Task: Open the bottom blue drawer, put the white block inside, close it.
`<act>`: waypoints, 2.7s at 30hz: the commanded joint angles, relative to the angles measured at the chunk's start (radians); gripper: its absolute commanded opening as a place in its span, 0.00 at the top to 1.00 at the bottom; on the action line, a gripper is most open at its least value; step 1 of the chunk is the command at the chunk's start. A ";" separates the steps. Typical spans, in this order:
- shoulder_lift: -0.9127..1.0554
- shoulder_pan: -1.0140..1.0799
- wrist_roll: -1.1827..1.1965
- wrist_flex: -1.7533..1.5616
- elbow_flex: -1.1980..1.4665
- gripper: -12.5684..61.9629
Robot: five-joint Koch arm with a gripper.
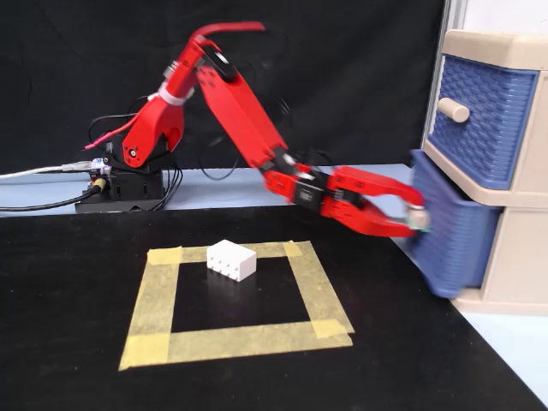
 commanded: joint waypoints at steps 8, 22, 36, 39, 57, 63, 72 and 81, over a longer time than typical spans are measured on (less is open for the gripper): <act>0.215 0.087 0.000 -0.137 0.449 0.92; 1.008 0.238 0.074 0.730 0.471 0.38; 0.999 0.385 1.552 1.580 0.005 0.39; 0.900 0.390 1.623 1.663 -0.089 0.40; 0.383 0.387 1.598 2.043 -0.471 0.39; 0.282 0.382 1.598 1.927 -0.482 0.38; 0.224 0.399 1.600 1.917 -0.482 0.56; 0.459 0.474 1.480 1.970 -0.512 0.94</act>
